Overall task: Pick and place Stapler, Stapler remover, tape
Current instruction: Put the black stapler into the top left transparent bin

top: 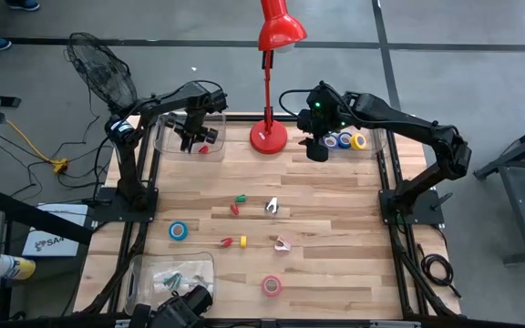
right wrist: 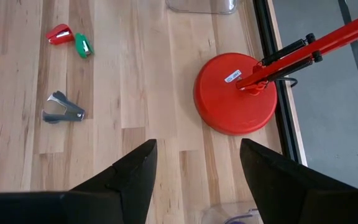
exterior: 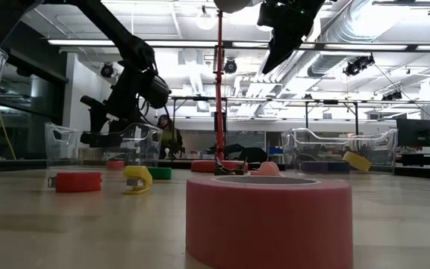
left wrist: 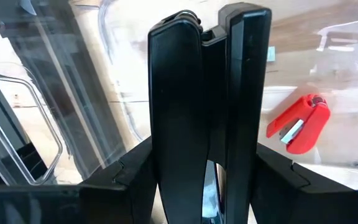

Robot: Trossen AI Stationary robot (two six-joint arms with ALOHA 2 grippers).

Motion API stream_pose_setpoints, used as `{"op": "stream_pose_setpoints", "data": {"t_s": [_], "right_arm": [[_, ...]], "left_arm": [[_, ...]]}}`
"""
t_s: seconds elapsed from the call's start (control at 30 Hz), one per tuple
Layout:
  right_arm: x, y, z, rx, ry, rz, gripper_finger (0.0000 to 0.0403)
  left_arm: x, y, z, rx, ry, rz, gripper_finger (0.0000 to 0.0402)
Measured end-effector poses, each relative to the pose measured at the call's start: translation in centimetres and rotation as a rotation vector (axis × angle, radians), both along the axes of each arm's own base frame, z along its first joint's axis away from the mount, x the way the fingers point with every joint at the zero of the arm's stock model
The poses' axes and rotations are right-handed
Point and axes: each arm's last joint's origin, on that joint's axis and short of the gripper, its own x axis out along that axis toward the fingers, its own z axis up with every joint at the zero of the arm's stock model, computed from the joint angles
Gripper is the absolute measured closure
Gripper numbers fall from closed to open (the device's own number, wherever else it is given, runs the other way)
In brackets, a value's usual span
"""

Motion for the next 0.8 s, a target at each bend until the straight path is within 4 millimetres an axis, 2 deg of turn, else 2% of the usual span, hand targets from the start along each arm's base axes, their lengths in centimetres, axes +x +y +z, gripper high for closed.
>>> {"op": "stream_pose_setpoints", "data": {"t_s": [0.43, 0.8], "right_arm": [[0.00, 0.00, 0.00, 0.004, -0.001, -0.006, 0.0181], [0.01, 0.01, 0.00, 0.009, -0.003, -0.013, 0.0181]], "left_arm": [[-0.02, -0.02, 0.00, 0.001, 0.006, -0.002, 0.0206], [0.02, -0.07, -0.03, -0.019, -0.011, -0.009, 0.0146]]}}
